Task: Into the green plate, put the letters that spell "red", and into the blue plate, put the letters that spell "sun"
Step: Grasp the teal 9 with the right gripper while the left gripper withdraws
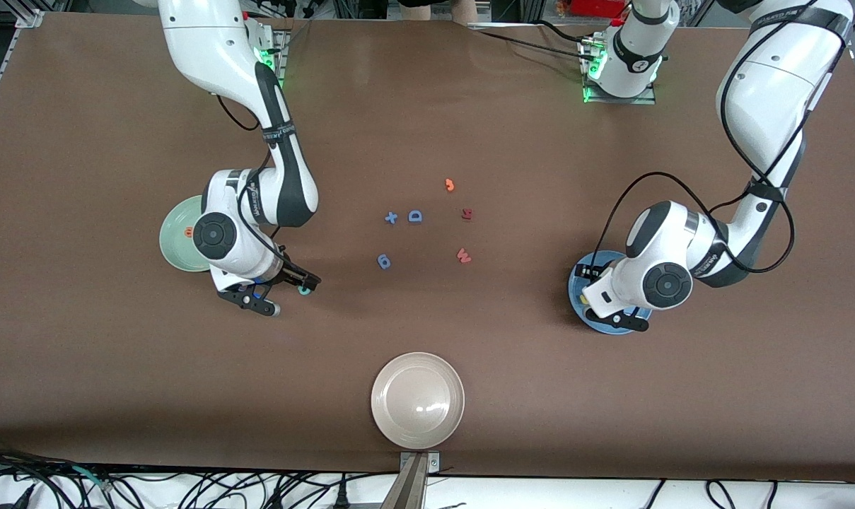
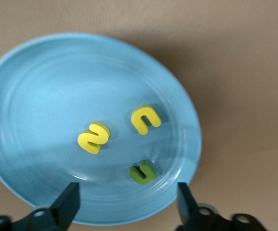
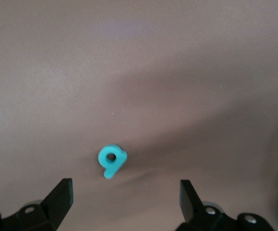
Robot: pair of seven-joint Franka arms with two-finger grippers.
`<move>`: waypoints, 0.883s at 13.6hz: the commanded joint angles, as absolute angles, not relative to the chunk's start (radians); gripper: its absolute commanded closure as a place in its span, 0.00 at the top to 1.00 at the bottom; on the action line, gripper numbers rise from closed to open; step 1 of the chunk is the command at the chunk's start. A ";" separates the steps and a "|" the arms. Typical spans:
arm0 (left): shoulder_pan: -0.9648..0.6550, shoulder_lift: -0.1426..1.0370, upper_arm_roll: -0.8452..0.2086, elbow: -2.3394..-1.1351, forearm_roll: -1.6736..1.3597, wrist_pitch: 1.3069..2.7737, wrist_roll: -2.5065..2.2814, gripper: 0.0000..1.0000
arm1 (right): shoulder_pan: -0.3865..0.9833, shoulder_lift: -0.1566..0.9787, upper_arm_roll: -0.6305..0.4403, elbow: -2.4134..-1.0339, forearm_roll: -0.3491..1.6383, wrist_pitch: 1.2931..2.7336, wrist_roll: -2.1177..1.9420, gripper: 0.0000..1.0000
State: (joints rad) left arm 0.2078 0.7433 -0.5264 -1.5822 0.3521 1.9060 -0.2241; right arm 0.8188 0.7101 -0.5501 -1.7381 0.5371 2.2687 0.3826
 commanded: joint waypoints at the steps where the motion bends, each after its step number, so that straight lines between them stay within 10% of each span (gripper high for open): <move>1: 0.204 0.655 -0.575 -1.580 0.362 1.839 -0.210 1.00 | 0.818 0.745 -0.539 -1.712 0.569 2.299 0.391 0.98; 8: 0.207 0.523 -0.695 -1.283 0.361 1.504 -0.209 1.00 | 0.819 0.795 -0.506 -1.713 0.600 2.373 0.397 0.94; 12: 0.244 0.448 -0.692 -1.213 0.356 1.454 -0.206 1.00 | 0.819 0.801 -0.506 -1.717 0.600 2.378 0.391 0.27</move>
